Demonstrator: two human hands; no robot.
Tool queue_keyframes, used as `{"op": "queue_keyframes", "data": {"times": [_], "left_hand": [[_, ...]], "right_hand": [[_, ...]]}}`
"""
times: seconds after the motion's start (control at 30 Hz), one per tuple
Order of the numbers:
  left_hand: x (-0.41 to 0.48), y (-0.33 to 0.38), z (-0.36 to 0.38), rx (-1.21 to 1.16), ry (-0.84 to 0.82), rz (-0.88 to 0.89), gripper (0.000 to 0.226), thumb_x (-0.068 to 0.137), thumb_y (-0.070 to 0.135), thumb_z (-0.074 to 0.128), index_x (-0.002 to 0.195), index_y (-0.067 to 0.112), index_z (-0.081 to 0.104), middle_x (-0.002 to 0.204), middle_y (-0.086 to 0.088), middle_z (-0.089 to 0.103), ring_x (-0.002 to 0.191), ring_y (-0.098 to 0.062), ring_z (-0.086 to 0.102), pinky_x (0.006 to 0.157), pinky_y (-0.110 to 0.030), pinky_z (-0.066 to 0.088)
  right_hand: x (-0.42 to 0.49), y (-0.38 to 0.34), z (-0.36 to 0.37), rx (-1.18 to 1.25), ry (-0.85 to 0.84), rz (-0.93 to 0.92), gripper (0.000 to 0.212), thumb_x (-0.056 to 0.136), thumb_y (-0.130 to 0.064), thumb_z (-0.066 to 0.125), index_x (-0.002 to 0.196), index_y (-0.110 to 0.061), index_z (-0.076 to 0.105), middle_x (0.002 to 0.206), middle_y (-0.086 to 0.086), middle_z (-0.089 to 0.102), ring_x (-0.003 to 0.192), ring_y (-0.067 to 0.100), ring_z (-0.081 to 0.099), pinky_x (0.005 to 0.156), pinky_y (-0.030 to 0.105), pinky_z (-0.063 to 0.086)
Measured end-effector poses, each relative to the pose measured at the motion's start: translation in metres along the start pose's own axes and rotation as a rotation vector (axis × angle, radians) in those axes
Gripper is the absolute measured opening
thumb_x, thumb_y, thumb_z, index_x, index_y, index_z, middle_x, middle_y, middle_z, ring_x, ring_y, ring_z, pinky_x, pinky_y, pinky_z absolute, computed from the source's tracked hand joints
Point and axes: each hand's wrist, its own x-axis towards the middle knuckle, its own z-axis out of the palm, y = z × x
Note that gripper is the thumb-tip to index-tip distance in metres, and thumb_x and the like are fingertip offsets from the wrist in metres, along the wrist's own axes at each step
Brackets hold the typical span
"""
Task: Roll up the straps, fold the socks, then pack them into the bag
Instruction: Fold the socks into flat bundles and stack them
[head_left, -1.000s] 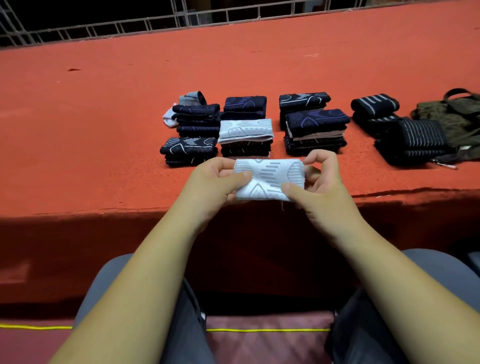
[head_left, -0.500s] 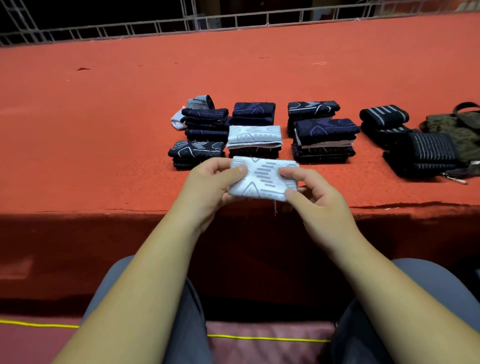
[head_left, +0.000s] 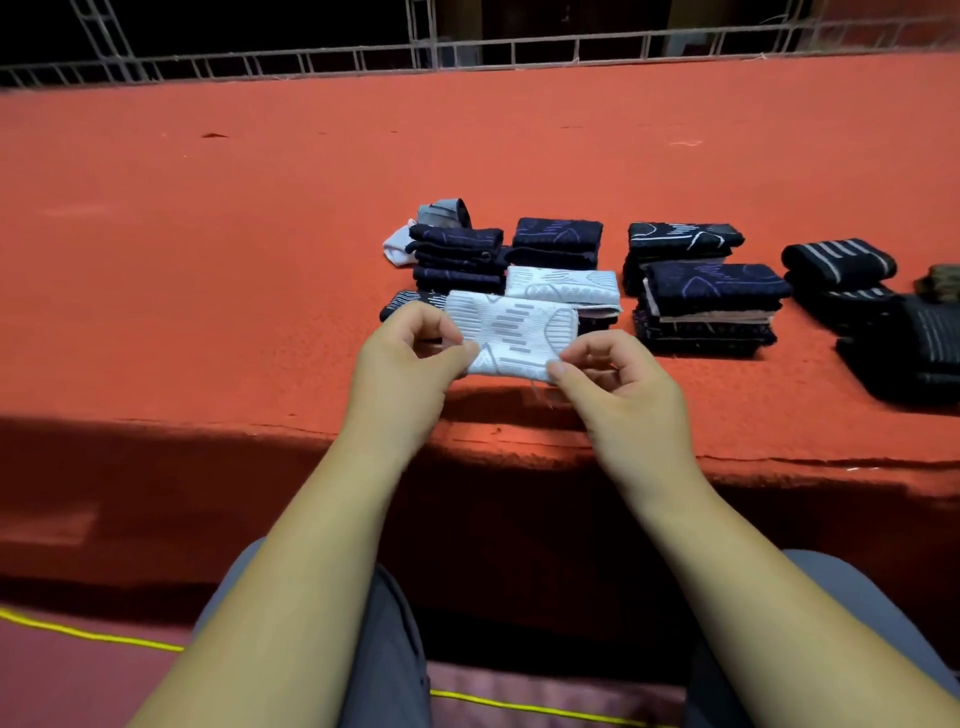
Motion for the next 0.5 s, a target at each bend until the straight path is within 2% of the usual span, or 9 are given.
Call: {"op": "queue_keyframes", "data": {"times": [0.03,0.1,0.2,0.3,0.37,0.5], "left_hand": [[0.001,-0.001,-0.004,0.013,0.024,0.027,0.016,0.087,0.012,0.081,0.088,0.021,0.068,0.080,0.002,0.069,0.076,-0.027,0.066,0.076,-0.038,0.053],[0.007,-0.004,-0.011,0.051,0.065,0.073,0.016,0.091,0.011,0.076,0.099,0.025,0.074,0.091,0.007,0.074,0.086,-0.020,0.069,0.084,-0.035,0.055],[0.017,-0.009,-0.021,0.067,0.059,0.088,0.042,0.091,-0.002,0.061,0.120,0.024,0.074,0.112,0.013,0.076,0.103,-0.005,0.068,0.095,-0.025,0.052],[0.029,-0.014,-0.028,0.056,0.078,0.094,0.053,0.091,-0.006,0.055,0.131,0.023,0.072,0.130,0.014,0.072,0.123,-0.006,0.065,0.110,-0.028,0.050],[0.038,-0.019,-0.030,0.049,0.110,0.104,0.050,0.095,-0.006,0.055,0.133,0.022,0.071,0.133,0.014,0.071,0.126,-0.006,0.064,0.114,-0.032,0.048],[0.056,-0.029,-0.031,0.060,0.158,0.104,0.050,0.095,-0.004,0.056,0.132,0.025,0.070,0.130,0.017,0.070,0.123,-0.005,0.064,0.113,-0.037,0.049]], "right_hand": [[0.004,0.002,0.006,-0.018,0.013,-0.017,0.012,0.093,-0.014,0.081,0.095,-0.023,0.073,0.102,0.007,0.072,0.087,0.017,0.075,0.081,0.029,0.058],[0.011,0.004,0.019,-0.031,0.004,-0.054,0.014,0.094,-0.014,0.080,0.098,-0.027,0.076,0.106,-0.001,0.071,0.093,0.016,0.075,0.089,0.033,0.060],[0.018,0.005,0.037,-0.046,-0.040,-0.122,0.024,0.097,-0.006,0.073,0.113,-0.024,0.077,0.115,-0.003,0.068,0.101,0.008,0.073,0.095,0.027,0.057],[0.026,0.004,0.054,-0.034,-0.068,-0.143,0.033,0.101,0.000,0.065,0.127,-0.018,0.074,0.124,-0.003,0.066,0.114,0.005,0.069,0.099,0.017,0.051],[0.030,0.004,0.063,-0.014,-0.066,-0.133,0.039,0.101,0.004,0.060,0.132,-0.016,0.072,0.130,-0.004,0.065,0.118,0.003,0.067,0.099,0.013,0.048],[0.038,0.007,0.077,0.047,-0.085,-0.105,0.044,0.101,0.006,0.058,0.139,-0.014,0.068,0.139,-0.004,0.064,0.123,0.005,0.067,0.102,0.016,0.050]]}}
